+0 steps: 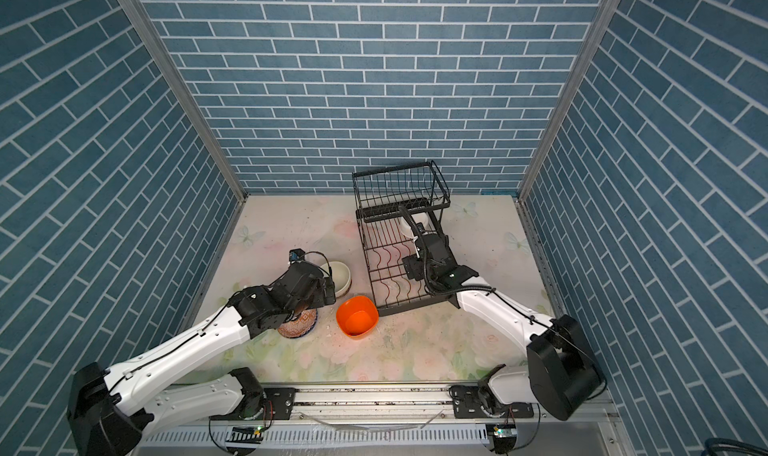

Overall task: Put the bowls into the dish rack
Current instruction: 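Open and withdraw the right gripper while the left gripper reaches toward the orange bowl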

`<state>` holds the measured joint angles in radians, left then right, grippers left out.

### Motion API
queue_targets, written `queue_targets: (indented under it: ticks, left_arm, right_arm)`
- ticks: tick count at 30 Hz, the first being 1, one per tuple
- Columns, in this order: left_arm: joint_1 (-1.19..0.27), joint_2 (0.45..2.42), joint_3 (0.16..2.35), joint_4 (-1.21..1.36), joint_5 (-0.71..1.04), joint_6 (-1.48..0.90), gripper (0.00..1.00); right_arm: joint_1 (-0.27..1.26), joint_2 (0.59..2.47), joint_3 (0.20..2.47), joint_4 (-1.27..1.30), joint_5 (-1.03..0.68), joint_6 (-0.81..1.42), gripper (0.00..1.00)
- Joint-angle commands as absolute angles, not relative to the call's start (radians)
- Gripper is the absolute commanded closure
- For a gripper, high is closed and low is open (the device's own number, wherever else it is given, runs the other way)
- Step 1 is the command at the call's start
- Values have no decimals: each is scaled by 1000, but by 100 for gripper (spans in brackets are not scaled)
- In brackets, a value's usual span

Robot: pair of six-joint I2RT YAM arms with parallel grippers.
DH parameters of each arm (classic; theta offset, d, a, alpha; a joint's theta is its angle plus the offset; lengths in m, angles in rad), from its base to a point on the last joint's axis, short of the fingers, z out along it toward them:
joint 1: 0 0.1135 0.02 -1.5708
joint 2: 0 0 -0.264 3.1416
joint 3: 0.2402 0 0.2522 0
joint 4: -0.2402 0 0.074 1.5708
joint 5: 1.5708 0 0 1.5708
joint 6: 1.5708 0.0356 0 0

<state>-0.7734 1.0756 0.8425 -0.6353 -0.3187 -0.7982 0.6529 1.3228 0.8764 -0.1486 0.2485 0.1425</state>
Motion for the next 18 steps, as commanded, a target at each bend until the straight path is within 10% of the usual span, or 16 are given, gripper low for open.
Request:
queue_targets:
  ticks: [1, 18]
  left_arm:
    - [-784, 1076, 883, -695, -299, -814, 0]
    - [-956, 1208, 915, -833, -294, -964, 3]
  right_arm:
    - [657, 1301, 930, -360, 161, 311, 10]
    - [656, 1255, 986, -496, 100, 407, 11]
